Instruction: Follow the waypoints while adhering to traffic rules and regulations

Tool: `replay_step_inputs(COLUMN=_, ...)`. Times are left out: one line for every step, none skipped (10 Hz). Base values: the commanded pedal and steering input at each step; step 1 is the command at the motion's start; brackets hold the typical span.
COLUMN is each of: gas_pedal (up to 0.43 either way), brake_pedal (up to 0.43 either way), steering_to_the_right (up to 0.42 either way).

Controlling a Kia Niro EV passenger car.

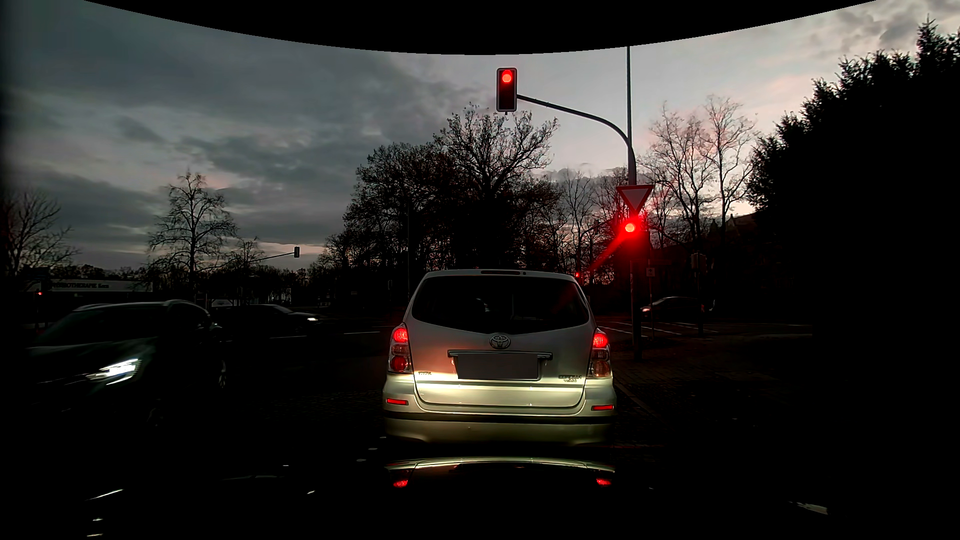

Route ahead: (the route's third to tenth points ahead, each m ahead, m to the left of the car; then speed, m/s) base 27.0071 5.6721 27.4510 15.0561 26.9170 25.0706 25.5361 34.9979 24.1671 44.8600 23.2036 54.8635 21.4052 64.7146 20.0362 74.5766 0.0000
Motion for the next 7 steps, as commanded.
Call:
replay_step_inputs(gas_pedal=0.0, brake_pedal=0.341, steering_to_the_right=-0.001)
replay_step_inputs(gas_pedal=0.0, brake_pedal=0.341, steering_to_the_right=0.0)
replay_step_inputs(gas_pedal=0.0, brake_pedal=0.341, steering_to_the_right=-0.001)
replay_step_inputs(gas_pedal=0.0, brake_pedal=0.341, steering_to_the_right=0.0)
replay_step_inputs(gas_pedal=0.0, brake_pedal=0.341, steering_to_the_right=-0.001)
replay_step_inputs(gas_pedal=0.0, brake_pedal=0.341, steering_to_the_right=-0.001)
replay_step_inputs(gas_pedal=0.0, brake_pedal=0.341, steering_to_the_right=0.0)
